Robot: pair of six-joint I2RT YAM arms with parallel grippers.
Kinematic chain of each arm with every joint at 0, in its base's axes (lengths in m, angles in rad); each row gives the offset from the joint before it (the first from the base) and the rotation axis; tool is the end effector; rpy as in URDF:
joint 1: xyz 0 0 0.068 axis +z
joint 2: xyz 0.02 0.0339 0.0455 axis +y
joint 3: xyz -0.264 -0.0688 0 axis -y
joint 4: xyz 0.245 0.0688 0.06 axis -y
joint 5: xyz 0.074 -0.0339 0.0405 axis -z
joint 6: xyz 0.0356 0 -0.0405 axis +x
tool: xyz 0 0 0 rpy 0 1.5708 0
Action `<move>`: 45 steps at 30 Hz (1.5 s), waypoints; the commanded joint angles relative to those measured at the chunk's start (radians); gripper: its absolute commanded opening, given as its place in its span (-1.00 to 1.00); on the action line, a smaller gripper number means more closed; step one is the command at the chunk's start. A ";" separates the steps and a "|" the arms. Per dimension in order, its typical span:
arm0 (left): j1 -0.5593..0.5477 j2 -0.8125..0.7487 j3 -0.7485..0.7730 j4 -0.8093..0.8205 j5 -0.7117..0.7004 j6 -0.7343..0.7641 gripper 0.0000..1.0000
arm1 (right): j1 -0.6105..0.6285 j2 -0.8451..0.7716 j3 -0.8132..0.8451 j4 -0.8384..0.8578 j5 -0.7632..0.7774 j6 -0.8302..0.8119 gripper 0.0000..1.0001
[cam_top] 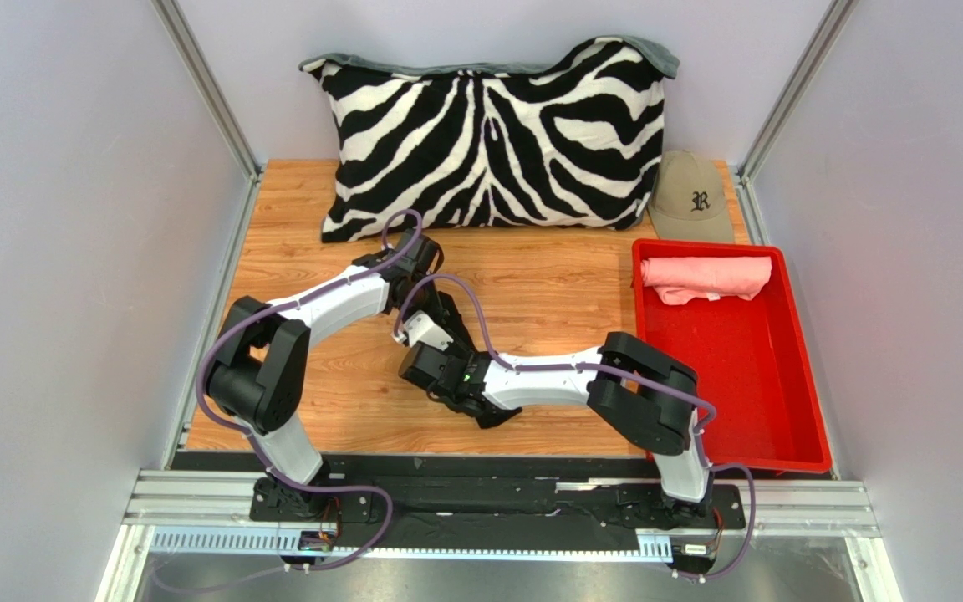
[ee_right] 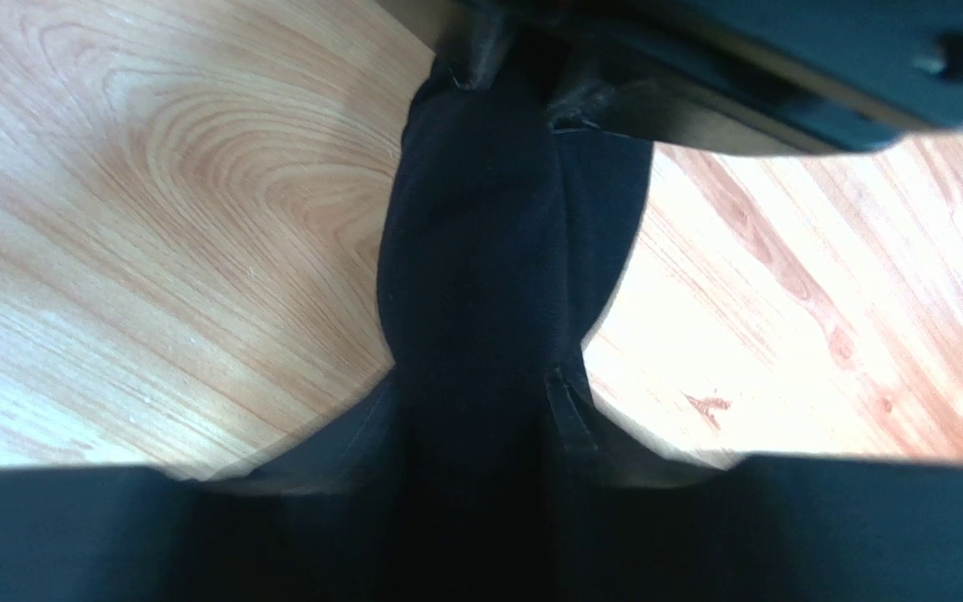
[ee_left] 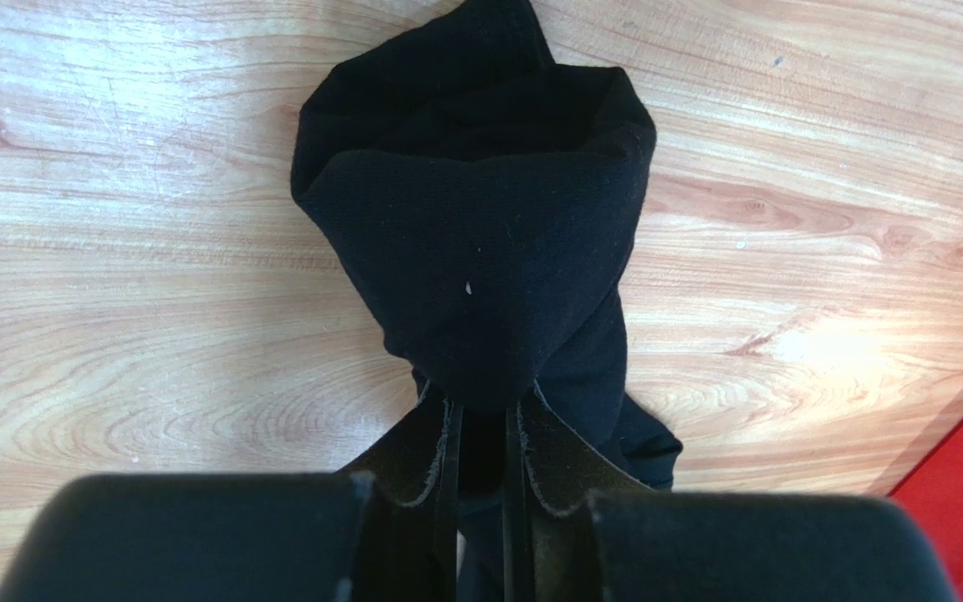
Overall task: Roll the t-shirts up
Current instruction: Pick up the T-shirt from the center of the board, then place the T-shirt in the bin.
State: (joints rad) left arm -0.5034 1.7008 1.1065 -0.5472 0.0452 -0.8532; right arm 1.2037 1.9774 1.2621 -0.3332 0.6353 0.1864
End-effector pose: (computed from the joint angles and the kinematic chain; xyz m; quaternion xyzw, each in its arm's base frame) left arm 0.2939 -0.1637 0.1882 -0.1652 0.9627 -0.1508 0.1520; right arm 0.1633 0.3657 0.1516 -0.3765 0.8408 -0.0747 0.3816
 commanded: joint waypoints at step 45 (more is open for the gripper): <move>0.155 -0.471 -0.142 0.021 0.280 0.115 0.21 | -0.291 -0.296 0.366 -1.336 0.374 1.499 -1.00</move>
State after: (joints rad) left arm -0.3508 1.2766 0.9833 -0.5571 0.2920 -0.7715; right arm 0.9985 1.8091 1.6199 -1.2324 0.9165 1.3911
